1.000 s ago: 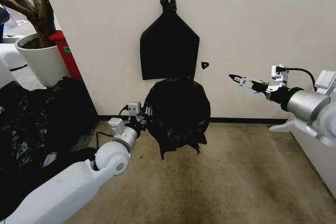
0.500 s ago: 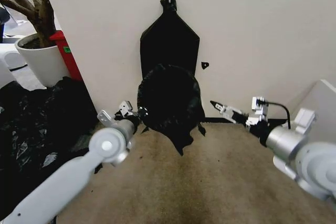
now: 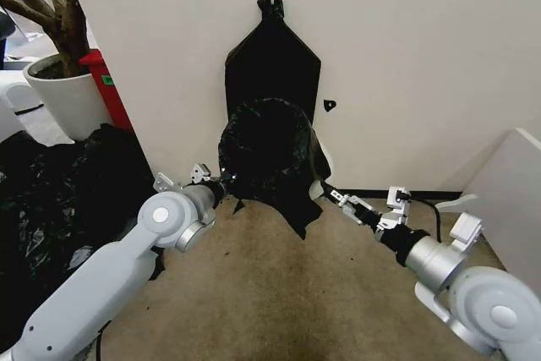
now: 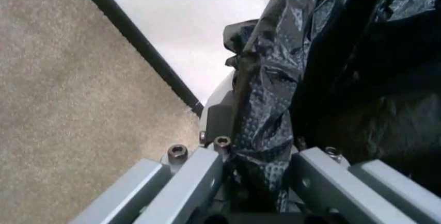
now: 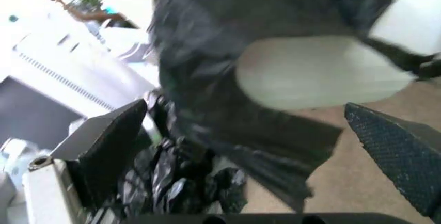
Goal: Place the garbage bag over the trash bin.
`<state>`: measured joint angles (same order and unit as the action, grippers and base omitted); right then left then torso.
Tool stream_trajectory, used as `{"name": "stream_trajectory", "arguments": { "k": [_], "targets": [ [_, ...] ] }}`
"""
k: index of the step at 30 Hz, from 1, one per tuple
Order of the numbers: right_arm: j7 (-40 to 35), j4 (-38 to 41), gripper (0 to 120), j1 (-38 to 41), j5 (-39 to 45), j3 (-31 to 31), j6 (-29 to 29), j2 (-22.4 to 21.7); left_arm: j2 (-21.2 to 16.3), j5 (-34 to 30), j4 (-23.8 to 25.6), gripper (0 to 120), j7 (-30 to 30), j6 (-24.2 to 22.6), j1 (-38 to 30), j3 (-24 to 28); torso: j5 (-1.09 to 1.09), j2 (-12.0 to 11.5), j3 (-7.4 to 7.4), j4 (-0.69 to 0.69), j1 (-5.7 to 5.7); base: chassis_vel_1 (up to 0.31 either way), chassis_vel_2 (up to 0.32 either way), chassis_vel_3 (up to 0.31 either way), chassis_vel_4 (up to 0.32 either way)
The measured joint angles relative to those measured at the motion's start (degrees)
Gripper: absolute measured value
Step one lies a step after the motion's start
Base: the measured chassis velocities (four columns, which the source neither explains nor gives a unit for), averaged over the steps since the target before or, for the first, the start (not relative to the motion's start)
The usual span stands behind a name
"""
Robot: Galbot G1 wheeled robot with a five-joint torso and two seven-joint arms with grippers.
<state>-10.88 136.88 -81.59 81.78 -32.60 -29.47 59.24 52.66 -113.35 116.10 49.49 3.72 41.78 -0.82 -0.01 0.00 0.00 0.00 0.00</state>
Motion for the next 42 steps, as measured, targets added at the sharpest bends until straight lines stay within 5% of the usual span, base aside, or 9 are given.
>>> {"name": "stream_trajectory", "arguments": {
  "k": [8,19,42],
  "targets": [
    [14.14,-8.06,100,1.39,-10.8,4.6,3.45,-1.05,0.26,-0.8,0.5,0,0.16,0.0,-0.1,0.28,0.02,0.0,0.01,0.0,0.0,0.0,0.0,0.0,0.0],
    [15.33,-9.79,100,4.75,-12.9,10.35,4.87,-1.14,0.17,-0.66,1.12,0,0.18,0.01,-0.43,0.57,0.02,0.0,0.01,0.0,0.0,0.0,0.0,0.0,0.0],
    [9.43,-9.92,19,6.47,-10.82,13.03,5.63,0.05,-0.1,2.04,2.01,0,-0.6,-0.52,-0.55,1.76,0.01,0.0,0.0,0.0,0.0,0.0,0.0,0.0,0.0]
  ]
}}
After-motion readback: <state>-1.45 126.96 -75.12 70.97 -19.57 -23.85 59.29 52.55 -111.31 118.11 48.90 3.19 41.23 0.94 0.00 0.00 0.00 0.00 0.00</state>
